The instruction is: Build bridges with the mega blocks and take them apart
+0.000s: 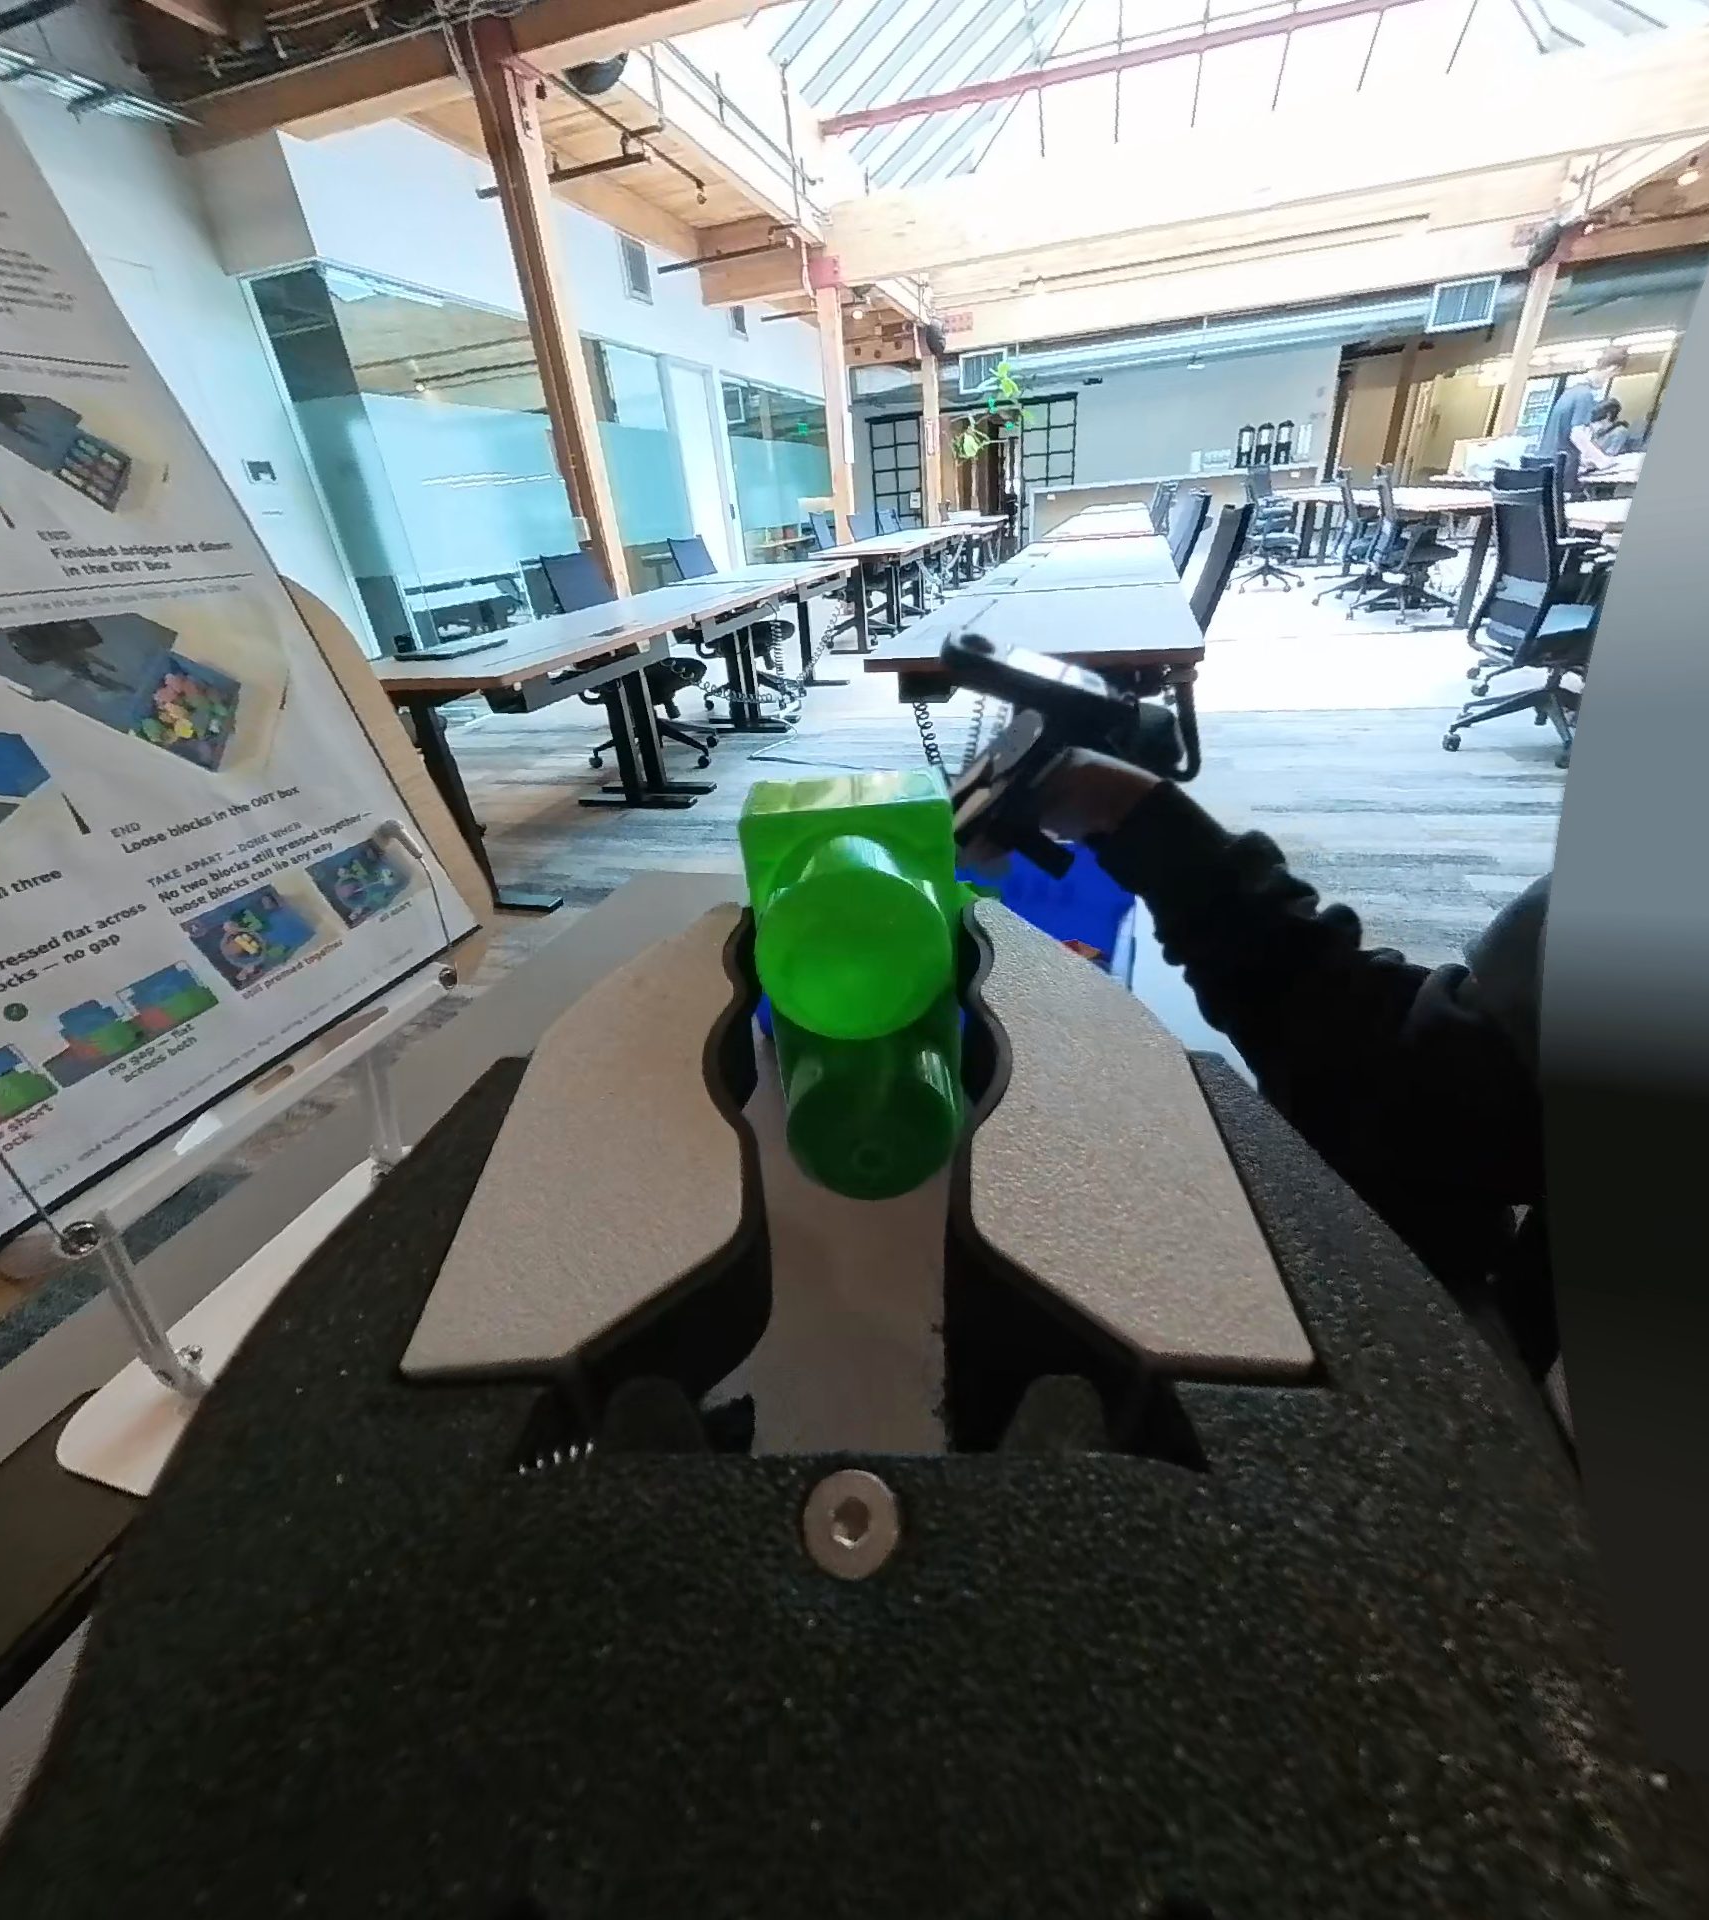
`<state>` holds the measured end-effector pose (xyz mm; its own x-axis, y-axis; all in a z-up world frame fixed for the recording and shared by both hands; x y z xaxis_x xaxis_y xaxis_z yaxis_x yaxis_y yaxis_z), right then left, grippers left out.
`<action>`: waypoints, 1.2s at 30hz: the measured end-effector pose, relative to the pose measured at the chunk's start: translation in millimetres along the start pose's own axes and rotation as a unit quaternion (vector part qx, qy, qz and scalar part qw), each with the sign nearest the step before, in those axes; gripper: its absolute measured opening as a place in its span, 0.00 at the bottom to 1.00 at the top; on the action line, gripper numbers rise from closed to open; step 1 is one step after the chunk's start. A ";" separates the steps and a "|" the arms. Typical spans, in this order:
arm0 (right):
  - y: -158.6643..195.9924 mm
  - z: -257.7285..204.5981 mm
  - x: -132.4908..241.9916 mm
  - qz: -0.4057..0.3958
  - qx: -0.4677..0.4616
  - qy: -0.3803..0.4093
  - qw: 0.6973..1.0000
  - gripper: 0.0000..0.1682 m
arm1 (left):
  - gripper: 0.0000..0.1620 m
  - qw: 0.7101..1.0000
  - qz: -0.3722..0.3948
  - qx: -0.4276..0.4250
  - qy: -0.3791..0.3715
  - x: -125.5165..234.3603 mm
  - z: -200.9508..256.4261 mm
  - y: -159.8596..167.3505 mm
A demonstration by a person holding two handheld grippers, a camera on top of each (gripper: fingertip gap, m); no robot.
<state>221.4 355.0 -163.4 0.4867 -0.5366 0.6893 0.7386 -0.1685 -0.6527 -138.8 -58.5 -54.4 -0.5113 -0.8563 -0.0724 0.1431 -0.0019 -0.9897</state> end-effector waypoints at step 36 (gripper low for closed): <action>-142.9 -191.3 98.8 0.453 0.162 -0.452 0.751 0.39 | 0.22 0.995 0.023 0.040 0.083 -15.2 2.1 6.8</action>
Point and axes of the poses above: each gripper's, where its closed fingertips meet, x back along the fingers, y out of its underside, z = x × y across the jaws, the point moved 10 cm from there along x, back along the fingers, and after that the axes turned 12 degrees about x, right-handed, at the moved point
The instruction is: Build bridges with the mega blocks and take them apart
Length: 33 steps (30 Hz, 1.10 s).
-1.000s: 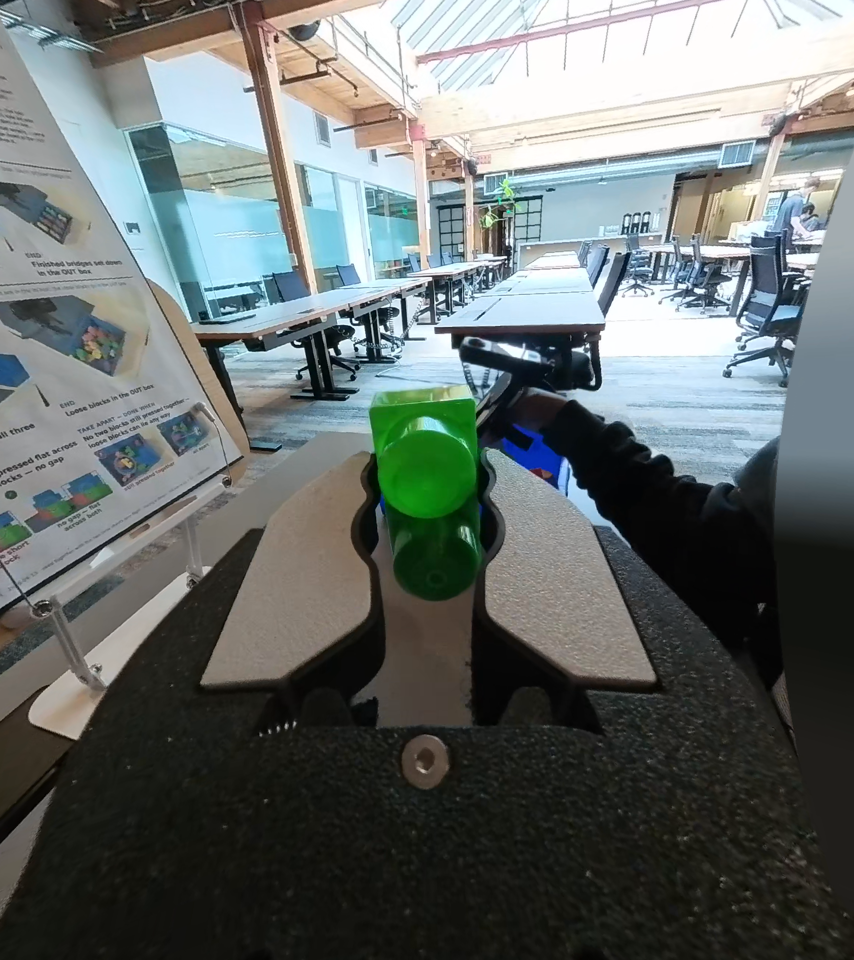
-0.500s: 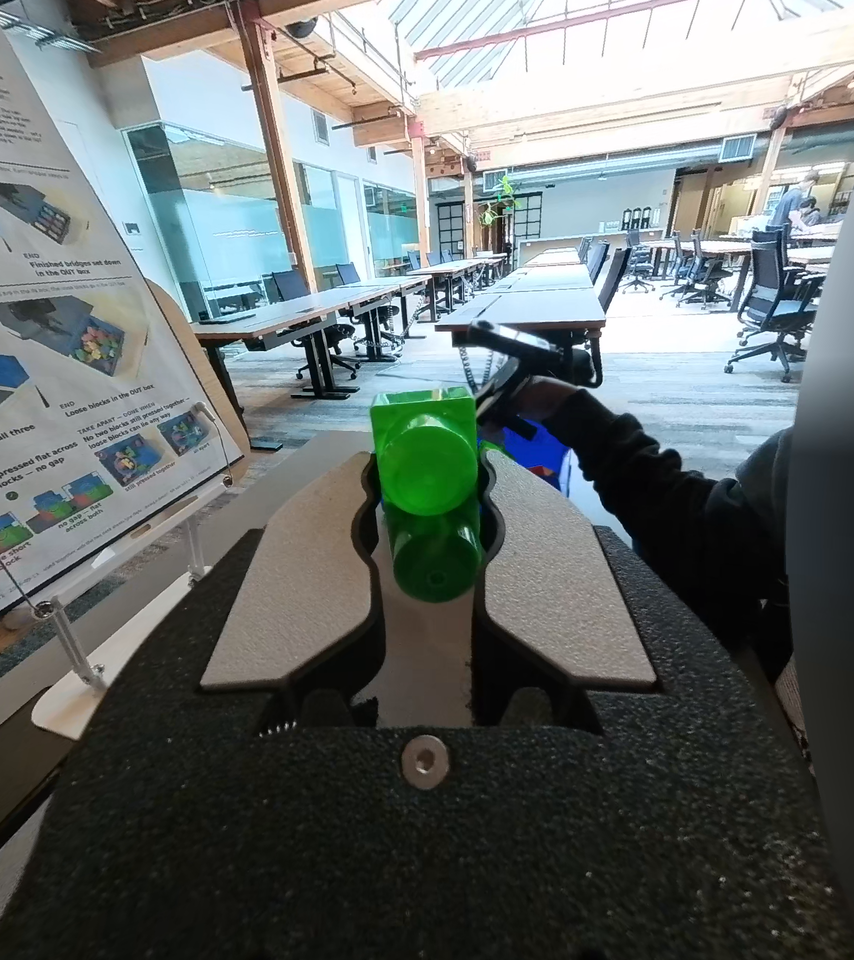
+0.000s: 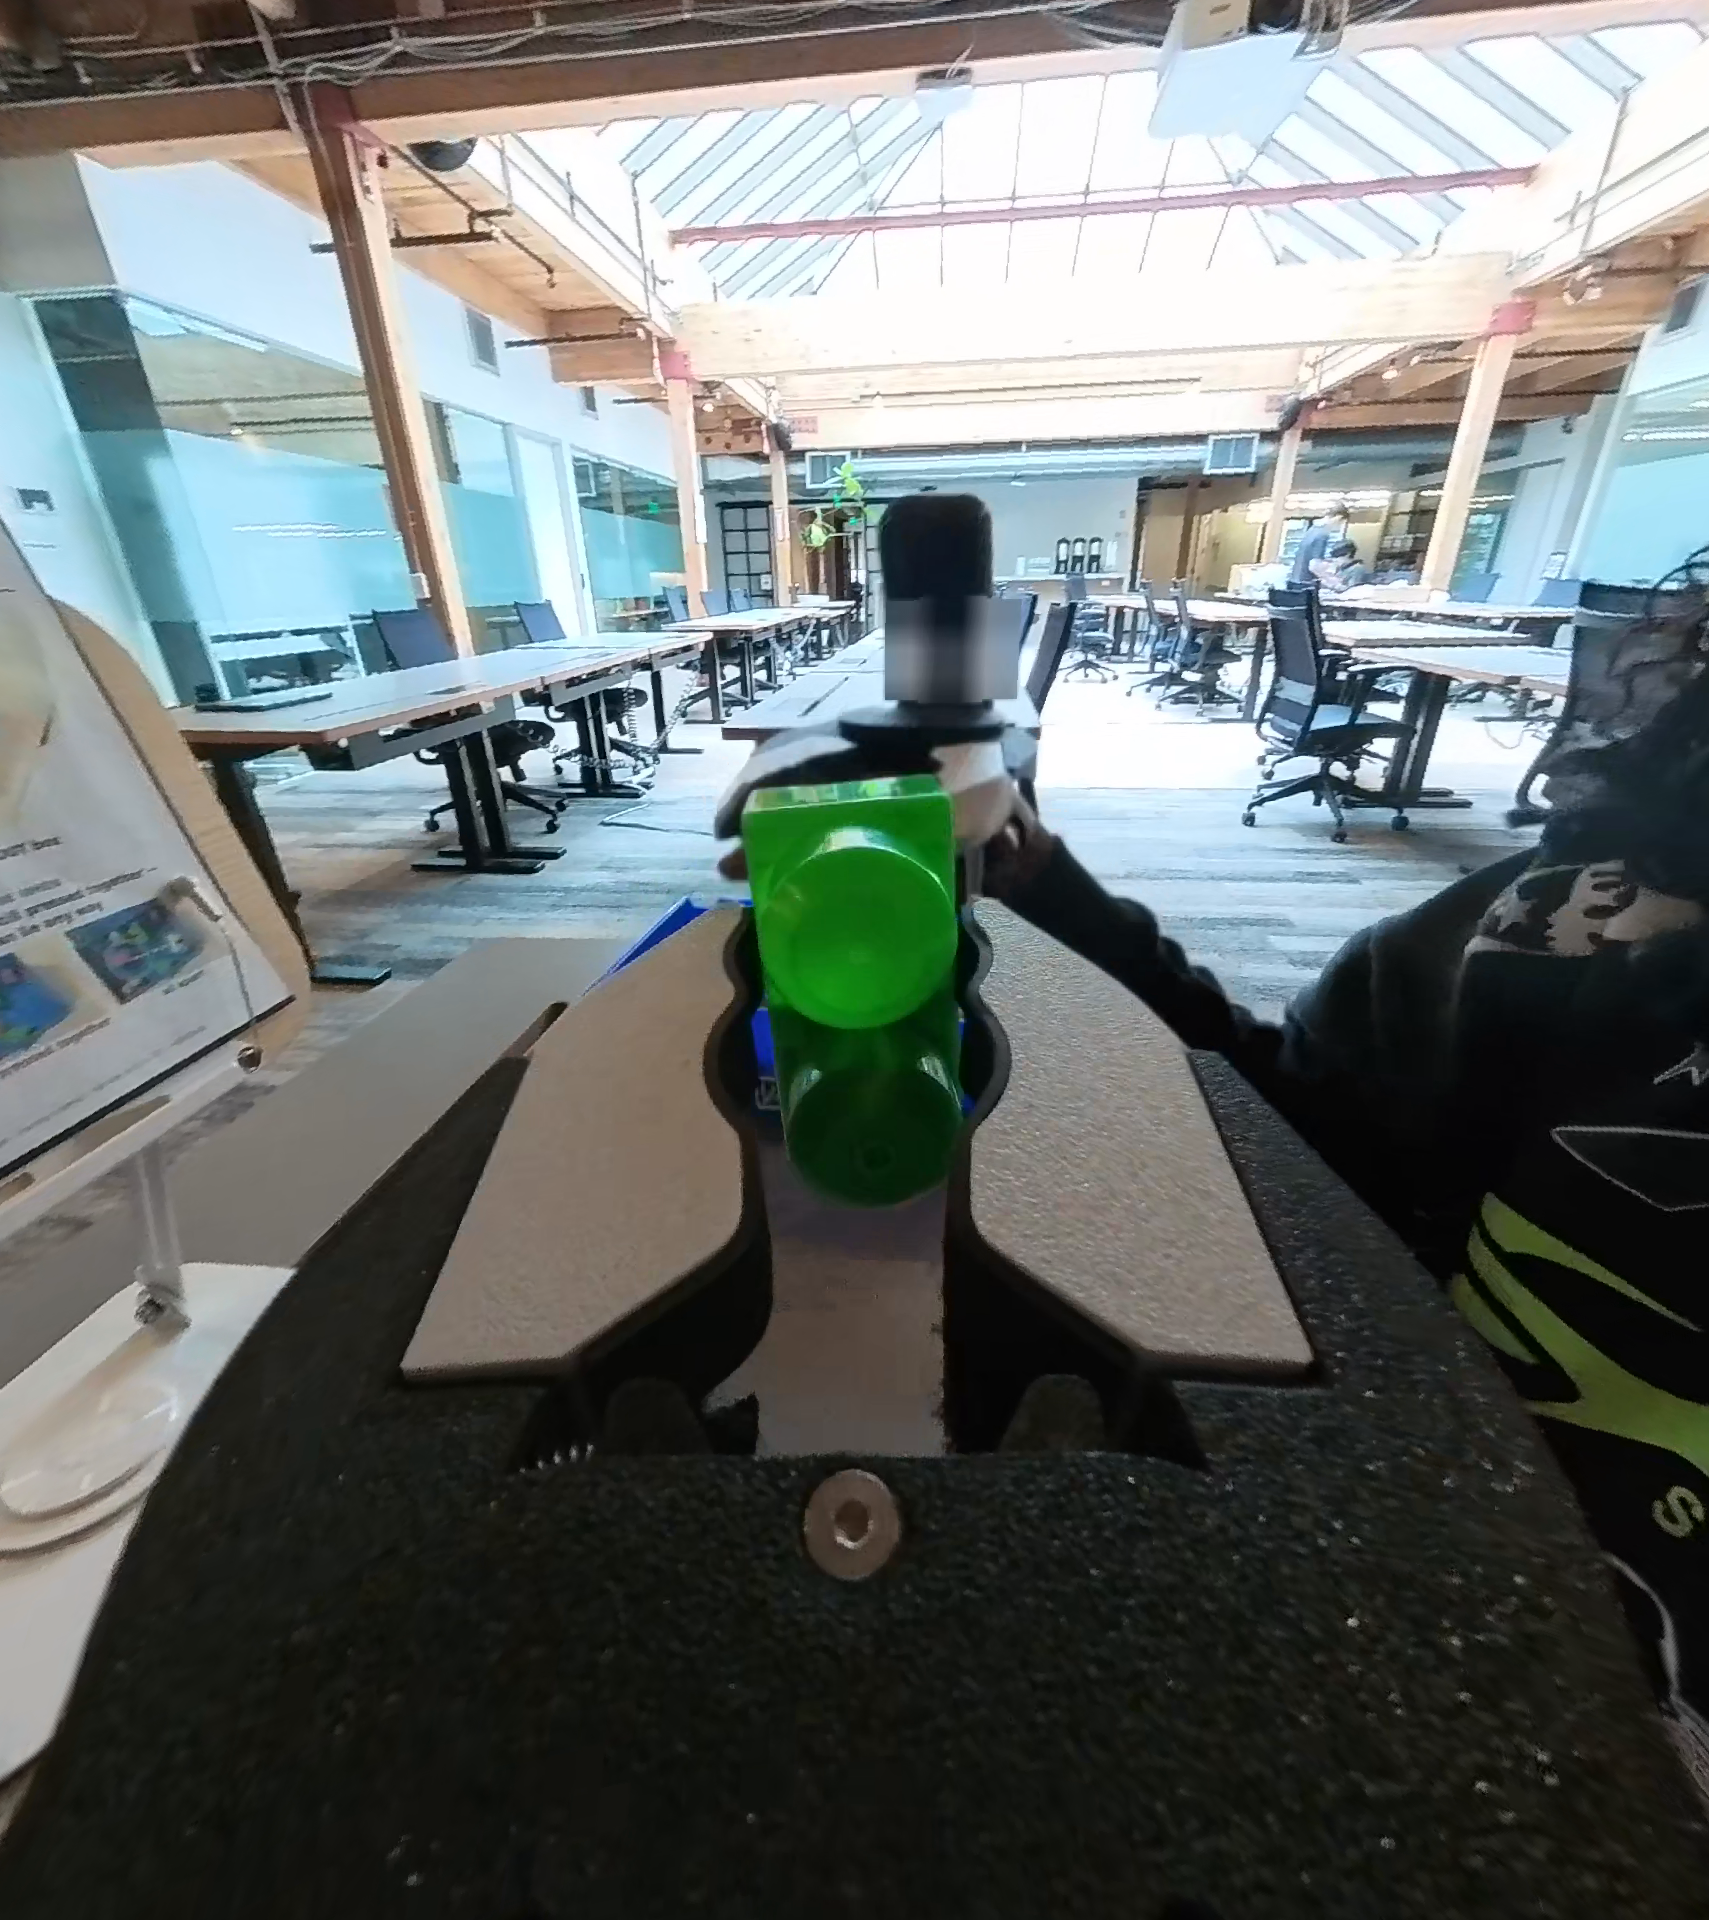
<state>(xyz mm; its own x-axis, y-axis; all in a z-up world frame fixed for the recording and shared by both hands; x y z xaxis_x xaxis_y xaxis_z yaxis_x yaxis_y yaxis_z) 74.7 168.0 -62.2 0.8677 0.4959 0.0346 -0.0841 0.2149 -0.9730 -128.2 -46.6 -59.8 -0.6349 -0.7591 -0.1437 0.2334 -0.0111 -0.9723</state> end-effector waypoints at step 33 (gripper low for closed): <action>6.5 -28.7 -56.4 0.017 0.015 -0.136 0.990 0.21 | 0.22 0.995 -0.099 0.009 0.009 -25.2 6.8 13.0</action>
<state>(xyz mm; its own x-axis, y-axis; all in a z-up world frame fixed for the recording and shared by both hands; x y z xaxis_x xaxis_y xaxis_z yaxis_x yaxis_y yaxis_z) 39.3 117.3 -77.0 0.6997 0.7114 0.0663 -0.1294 0.2175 -0.9675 -104.2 -32.1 -67.5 -0.6833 -0.7286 0.0470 0.1153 -0.1712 -0.9785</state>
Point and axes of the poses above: each gripper's, where its closed fingertips meet, x back along the fingers, y out of its underside, z = x × y across the jaws, the point moved 10 cm from there along x, back along the fingers, and after that the axes turned 12 degrees about x, right-handed, at the moved point
